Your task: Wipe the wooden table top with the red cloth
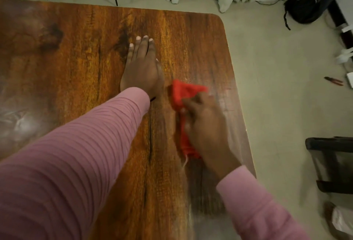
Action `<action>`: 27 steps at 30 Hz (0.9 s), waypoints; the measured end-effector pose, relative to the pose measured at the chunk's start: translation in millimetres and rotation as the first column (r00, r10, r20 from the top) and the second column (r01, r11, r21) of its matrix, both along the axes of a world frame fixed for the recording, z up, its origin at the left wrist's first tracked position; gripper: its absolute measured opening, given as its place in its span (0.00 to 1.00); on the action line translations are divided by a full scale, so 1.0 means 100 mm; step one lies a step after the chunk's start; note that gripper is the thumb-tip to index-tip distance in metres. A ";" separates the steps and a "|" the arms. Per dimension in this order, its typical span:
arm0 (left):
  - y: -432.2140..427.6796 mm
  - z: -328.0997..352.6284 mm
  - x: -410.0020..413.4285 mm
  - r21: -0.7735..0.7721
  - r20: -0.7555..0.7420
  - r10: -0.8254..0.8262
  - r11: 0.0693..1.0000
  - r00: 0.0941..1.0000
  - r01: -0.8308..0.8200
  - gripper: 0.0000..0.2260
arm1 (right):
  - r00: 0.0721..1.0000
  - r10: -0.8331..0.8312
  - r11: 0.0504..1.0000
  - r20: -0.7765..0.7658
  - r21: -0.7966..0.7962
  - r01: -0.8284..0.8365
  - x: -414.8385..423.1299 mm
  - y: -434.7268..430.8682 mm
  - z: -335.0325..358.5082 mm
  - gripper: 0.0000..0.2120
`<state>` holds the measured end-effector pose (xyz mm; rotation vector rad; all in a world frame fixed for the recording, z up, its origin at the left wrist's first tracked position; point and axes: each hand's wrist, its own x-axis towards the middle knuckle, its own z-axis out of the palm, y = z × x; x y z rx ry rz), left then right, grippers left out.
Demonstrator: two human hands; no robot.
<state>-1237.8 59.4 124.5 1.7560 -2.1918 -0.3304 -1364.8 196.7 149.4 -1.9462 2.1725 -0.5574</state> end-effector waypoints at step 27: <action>1.30 0.24 0.12 -0.009 -0.033 0.019 1.000 0.999 -0.020 0.23 | 0.918 -0.395 0.918 0.034 -0.008 0.395 -0.12 0.36 0.05 0.14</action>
